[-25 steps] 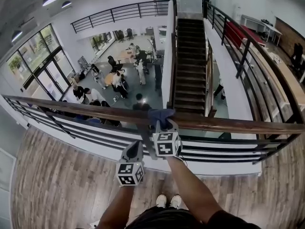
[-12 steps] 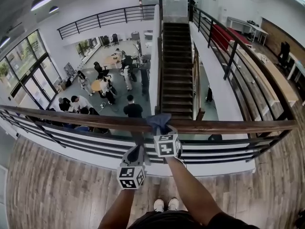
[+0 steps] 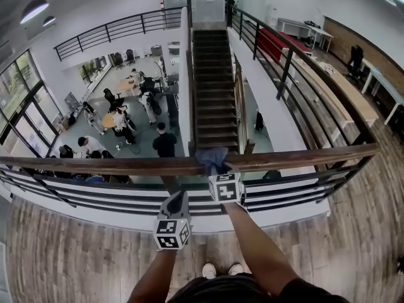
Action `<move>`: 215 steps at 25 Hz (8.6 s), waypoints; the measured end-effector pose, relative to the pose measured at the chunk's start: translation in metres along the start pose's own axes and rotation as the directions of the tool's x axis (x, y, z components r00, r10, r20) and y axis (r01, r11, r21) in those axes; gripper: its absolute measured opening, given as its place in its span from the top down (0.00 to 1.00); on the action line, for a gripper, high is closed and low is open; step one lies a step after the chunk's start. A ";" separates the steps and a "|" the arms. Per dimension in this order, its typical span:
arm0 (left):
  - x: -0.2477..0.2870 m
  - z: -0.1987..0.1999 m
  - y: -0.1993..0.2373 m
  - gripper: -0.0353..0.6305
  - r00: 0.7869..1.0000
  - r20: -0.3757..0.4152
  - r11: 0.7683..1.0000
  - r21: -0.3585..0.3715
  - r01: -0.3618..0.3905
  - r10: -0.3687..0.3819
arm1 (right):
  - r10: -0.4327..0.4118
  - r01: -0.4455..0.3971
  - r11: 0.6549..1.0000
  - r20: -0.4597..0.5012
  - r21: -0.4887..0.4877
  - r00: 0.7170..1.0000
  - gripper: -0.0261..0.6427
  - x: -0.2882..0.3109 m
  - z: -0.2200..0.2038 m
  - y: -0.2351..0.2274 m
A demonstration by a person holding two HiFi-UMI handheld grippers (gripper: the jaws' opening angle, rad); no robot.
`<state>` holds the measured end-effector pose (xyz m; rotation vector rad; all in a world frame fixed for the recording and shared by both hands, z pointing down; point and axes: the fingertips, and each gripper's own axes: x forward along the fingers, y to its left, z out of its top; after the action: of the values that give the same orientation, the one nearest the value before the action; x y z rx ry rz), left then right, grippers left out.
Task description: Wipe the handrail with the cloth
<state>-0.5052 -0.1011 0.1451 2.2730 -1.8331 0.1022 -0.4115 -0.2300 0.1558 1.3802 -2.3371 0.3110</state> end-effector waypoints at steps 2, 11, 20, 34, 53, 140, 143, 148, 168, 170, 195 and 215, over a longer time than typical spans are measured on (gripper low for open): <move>0.003 0.000 -0.008 0.94 1.000 -0.003 1.000 0.006 0.020 -0.020 | -0.013 0.013 1.000 -0.013 0.011 1.000 0.85 -0.005 -0.003 -0.016; 0.030 0.000 -0.067 0.94 0.995 -0.035 0.994 0.045 0.099 -0.097 | -0.034 0.037 0.997 -0.052 0.063 0.998 0.85 -0.033 -0.016 -0.097; 0.067 0.009 -0.149 0.94 0.992 -0.055 0.992 0.038 0.119 -0.117 | -0.016 0.022 0.996 -0.066 0.090 0.998 0.84 -0.064 -0.026 -0.179; 0.114 -0.004 -0.273 0.94 0.992 -0.094 0.996 0.022 0.087 -0.085 | -0.011 0.018 0.996 -0.073 0.093 0.997 0.84 -0.117 -0.046 -0.341; 0.180 -0.017 -0.452 0.94 0.984 -0.111 0.986 0.076 0.148 -0.139 | -0.016 0.023 0.996 -0.083 0.082 0.996 0.84 -0.170 -0.069 -0.511; 0.068 -0.068 -0.347 0.94 0.957 -0.078 0.957 -0.057 -0.284 0.279 | 0.261 -0.253 0.965 0.209 -0.064 0.942 0.84 -0.237 -0.102 -0.368; 0.040 -0.078 -0.272 0.94 0.941 -0.084 0.940 -0.075 -0.333 0.327 | 0.307 -0.296 0.951 0.182 -0.086 0.934 0.84 -0.196 -0.103 -0.287; 0.006 -0.095 -0.167 0.94 0.923 -0.105 0.922 -0.080 -0.379 0.370 | 0.364 -0.349 0.930 0.170 -0.111 0.916 0.84 -0.119 -0.099 -0.168; -0.031 -0.140 0.051 0.94 0.865 -0.111 0.857 -0.120 -0.501 0.490 | 0.371 -0.370 0.923 -0.016 -0.104 0.929 0.84 0.094 -0.130 0.075; -0.030 -0.143 0.062 0.94 0.865 -0.113 0.852 -0.149 -0.501 0.489 | 0.381 -0.383 0.919 -0.039 -0.096 0.924 0.84 0.106 -0.138 0.085; 0.005 -0.183 0.020 0.94 0.884 -0.193 0.881 -0.135 -0.453 0.426 | 0.278 -0.286 0.958 -0.181 -0.020 0.943 0.85 0.138 -0.170 0.025; 0.100 -0.168 -0.109 0.94 0.940 -0.211 0.956 -0.067 -0.286 0.267 | 0.159 -0.174 0.983 -0.192 -0.062 0.968 0.85 0.092 -0.191 -0.167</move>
<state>-0.3629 -0.1396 0.3143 1.8538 -1.9893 0.2705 -0.2611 -0.3089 0.3648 1.0714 -2.2865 0.3760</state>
